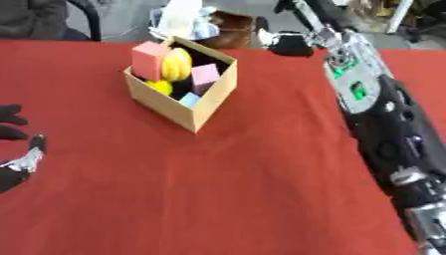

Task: Pick up objects on the table and place them in the box.

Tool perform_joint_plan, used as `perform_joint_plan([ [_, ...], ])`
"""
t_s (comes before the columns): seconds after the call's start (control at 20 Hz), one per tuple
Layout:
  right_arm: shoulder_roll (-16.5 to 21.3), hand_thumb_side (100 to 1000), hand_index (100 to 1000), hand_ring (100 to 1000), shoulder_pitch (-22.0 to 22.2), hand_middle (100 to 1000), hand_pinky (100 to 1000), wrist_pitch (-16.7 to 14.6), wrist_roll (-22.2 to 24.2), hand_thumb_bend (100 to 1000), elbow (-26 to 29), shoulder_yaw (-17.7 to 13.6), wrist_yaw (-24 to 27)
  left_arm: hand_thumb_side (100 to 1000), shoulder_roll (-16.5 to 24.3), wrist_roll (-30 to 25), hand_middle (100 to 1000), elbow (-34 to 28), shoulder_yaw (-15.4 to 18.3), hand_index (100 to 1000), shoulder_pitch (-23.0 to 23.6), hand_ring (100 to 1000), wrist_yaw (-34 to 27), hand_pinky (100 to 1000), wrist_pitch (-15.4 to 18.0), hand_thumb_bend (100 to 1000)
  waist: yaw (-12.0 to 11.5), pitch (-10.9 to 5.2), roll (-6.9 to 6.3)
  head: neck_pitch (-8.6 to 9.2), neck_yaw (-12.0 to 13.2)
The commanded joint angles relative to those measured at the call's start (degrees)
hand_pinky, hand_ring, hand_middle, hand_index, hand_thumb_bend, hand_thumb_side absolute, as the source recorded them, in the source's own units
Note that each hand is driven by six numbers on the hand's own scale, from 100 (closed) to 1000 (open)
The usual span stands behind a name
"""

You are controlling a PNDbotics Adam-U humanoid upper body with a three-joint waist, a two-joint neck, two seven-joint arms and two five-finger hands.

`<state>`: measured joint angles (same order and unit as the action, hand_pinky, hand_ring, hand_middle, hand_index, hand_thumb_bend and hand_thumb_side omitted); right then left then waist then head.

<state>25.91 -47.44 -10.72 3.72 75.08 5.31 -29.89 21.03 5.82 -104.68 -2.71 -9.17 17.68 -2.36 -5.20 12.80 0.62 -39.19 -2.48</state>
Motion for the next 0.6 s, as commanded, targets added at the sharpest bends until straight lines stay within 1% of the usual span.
perform_joint_plan([
  [0.05, 3.16, 322, 865, 638, 3.19, 725, 688, 2.18, -1.62, 100, 8.37, -2.27, 6.95, 159, 0.35, 0.8, 625, -1.38, 0.75, 821, -0.52, 582, -0.66, 680, 0.77, 299, 0.35, -1.31, -0.22, 0.27, 0.68],
  [0.2, 2.42, 359, 895, 630, 9.65, 726, 675, 3.24, -4.07, 100, 14.56, -4.86, 11.0, 180, 0.07, 1.07, 635, -1.78, 0.85, 824, 0.01, 592, -1.25, 684, 2.07, 320, 1.49, -0.89, -0.47, 0.27, 1.14],
  [0.35, 0.81, 374, 896, 628, 14.85, 727, 671, 3.93, -5.07, 100, 19.18, -7.04, 12.6, 191, -0.52, 1.34, 636, -1.85, 0.93, 825, 0.6, 593, -1.84, 684, 3.17, 330, 2.14, -0.55, -0.69, 0.26, 1.43],
  [0.45, -0.56, 414, 900, 619, 17.62, 722, 660, 4.31, -5.56, 100, 21.32, -8.2, 13.48, 197, -1.01, 1.99, 633, -1.9, 0.95, 822, 1.2, 594, -2.54, 685, 3.99, 328, 2.58, -0.29, -0.93, 0.38, 1.72],
  [0.5, -1.31, 416, 904, 615, 19.01, 719, 658, 4.43, -5.79, 100, 22.25, -8.68, 13.87, 202, -1.14, 2.58, 630, -2.01, 0.92, 820, 1.62, 593, -3.16, 685, 4.53, 331, 2.86, -0.14, -1.06, 0.47, 1.78],
  [0.6, -2.61, 385, 906, 608, 21.17, 711, 650, 4.64, -6.26, 100, 23.63, -9.38, 14.4, 211, -1.3, 3.82, 628, -2.11, 0.83, 819, 2.39, 593, -4.56, 684, 5.48, 337, 3.14, 0.04, -1.17, 0.57, 1.82],
])
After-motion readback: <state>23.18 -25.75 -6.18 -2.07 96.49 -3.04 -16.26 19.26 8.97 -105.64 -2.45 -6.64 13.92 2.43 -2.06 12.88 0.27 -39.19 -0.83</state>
